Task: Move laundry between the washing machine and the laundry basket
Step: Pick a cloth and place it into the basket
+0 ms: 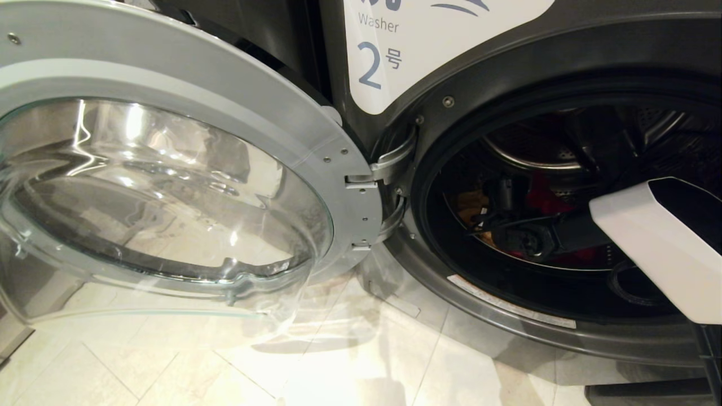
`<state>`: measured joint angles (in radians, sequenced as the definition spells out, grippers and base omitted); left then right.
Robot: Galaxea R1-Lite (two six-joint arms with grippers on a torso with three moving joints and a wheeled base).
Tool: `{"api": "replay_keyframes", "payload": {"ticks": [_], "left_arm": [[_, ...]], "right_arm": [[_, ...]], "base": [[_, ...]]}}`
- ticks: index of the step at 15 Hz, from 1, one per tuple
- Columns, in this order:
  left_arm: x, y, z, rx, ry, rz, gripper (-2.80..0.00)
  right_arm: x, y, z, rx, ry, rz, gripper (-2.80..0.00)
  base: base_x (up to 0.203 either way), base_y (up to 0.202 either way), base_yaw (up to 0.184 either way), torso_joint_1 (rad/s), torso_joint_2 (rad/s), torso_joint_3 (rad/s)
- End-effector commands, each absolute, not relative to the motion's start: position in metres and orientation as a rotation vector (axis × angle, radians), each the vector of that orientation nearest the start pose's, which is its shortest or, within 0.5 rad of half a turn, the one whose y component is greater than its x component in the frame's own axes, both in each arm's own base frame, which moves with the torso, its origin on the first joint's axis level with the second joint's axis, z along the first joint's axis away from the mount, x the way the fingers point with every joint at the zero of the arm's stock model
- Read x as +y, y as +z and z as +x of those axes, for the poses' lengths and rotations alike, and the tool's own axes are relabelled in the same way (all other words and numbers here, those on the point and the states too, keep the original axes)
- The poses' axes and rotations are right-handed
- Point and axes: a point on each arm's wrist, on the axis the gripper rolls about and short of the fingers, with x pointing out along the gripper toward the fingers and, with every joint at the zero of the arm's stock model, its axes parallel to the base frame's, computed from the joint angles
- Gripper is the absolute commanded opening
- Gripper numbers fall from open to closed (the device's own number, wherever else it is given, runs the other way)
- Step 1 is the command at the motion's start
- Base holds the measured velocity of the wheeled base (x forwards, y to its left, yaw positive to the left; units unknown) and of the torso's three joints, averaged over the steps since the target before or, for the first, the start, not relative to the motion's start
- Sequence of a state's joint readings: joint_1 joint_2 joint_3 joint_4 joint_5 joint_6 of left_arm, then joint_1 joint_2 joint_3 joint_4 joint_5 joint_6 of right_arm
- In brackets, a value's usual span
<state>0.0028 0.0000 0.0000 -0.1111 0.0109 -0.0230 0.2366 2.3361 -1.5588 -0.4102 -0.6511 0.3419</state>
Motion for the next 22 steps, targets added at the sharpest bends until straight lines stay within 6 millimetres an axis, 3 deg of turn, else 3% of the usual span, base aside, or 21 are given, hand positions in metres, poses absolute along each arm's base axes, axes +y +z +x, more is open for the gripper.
{"api": "replay_keyframes", "payload": {"ticks": [1,7,13,15,20,22], "left_arm": [[0.0,0.076,-0.02,-0.071,0.014,-0.024,-2.8],[0.0,0.076,-0.02,-0.071,0.014,-0.025,-2.8],[0.0,0.076,-0.02,-0.071,0.015,-0.023,-2.8],[0.0,0.076,-0.02,-0.071,0.014,-0.024,-2.8],[0.0,0.076,-0.02,-0.071,0.015,-0.023,-2.8],[0.0,0.076,-0.02,-0.071,0.013,-0.025,-2.8]], "right_arm": [[0.097,0.135,0.457,0.218,-0.458,0.198,-2.8],[0.09,0.155,0.434,0.197,-0.486,0.206,-2.8],[0.08,0.189,0.364,0.174,-0.446,0.217,-2.8],[0.086,0.182,0.339,0.201,-0.413,0.201,-2.8],[0.113,0.131,0.286,0.255,-0.301,0.154,-2.8],[0.115,0.127,0.273,0.252,-0.276,0.151,-2.8]], "base": [[0.0,0.0,0.0,0.0,0.0,0.0],[0.0,0.0,0.0,0.0,0.0,0.0],[0.0,0.0,0.0,0.0,0.0,0.0],[0.0,0.0,0.0,0.0,0.0,0.0],[0.0,0.0,0.0,0.0,0.0,0.0],[0.0,0.0,0.0,0.0,0.0,0.0]]}}
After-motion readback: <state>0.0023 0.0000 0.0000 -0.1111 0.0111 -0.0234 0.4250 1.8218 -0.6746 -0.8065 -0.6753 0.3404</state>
